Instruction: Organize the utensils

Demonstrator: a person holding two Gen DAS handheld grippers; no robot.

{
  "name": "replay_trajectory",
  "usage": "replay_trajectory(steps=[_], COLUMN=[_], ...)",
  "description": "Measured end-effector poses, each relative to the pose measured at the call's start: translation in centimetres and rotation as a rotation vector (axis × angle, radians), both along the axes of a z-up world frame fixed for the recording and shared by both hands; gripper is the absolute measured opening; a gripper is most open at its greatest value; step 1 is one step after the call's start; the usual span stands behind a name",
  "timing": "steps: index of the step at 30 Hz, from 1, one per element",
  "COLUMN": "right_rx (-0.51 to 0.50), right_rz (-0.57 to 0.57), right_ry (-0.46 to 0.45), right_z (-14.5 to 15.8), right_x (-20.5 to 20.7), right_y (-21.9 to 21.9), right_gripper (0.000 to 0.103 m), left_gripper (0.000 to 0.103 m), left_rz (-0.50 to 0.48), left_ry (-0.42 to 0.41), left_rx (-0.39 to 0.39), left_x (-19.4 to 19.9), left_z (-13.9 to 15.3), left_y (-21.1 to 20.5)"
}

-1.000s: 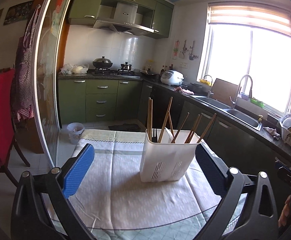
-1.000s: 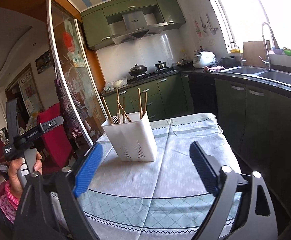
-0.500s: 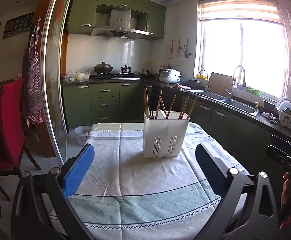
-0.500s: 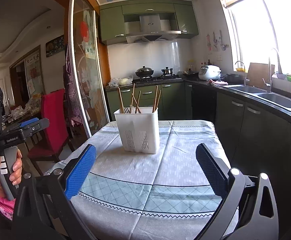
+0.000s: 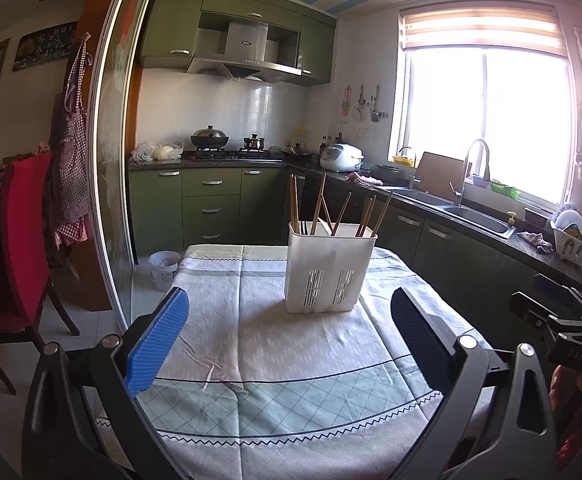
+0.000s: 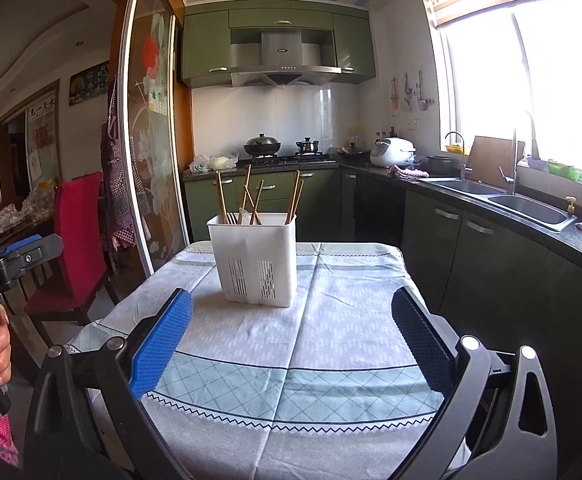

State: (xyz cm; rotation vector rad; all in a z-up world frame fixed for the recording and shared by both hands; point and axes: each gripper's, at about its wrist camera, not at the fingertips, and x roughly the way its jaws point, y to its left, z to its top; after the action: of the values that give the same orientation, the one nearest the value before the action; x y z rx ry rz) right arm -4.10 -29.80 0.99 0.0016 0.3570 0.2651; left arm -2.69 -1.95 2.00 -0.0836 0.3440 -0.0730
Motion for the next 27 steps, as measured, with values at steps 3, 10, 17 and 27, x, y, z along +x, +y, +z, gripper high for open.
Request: replay_trajectory(steps=[3, 10, 17, 27], right_rx=[-0.011, -0.016, -0.019, -0.024], right_rz=[0.005, 0.009, 0.014, 0.02], right_ry=[0.006, 0.012, 0.011, 0.016], right_z=[-0.3, -0.51, -0.66, -0.7], right_x=[0.13, 0.3, 0.27, 0.32], right_y=[0.25, 0.39, 0.57, 0.86], right_gripper=[0.098, 0.098, 0.098, 0.098], left_gripper=[0.096, 0.096, 0.096, 0.096], left_rz=[0.002, 0.002, 0.0, 0.008], left_ry=[0.002, 0.004, 0.01, 0.003], left_rx=[0.005, 0.002, -0.027, -0.022], left_x=[-0.02, 0.0, 0.09, 0.0], left_z=[-0.1, -0.1, -0.12, -0.06], left_y=[-0.05, -0.11, 0.09, 0.28])
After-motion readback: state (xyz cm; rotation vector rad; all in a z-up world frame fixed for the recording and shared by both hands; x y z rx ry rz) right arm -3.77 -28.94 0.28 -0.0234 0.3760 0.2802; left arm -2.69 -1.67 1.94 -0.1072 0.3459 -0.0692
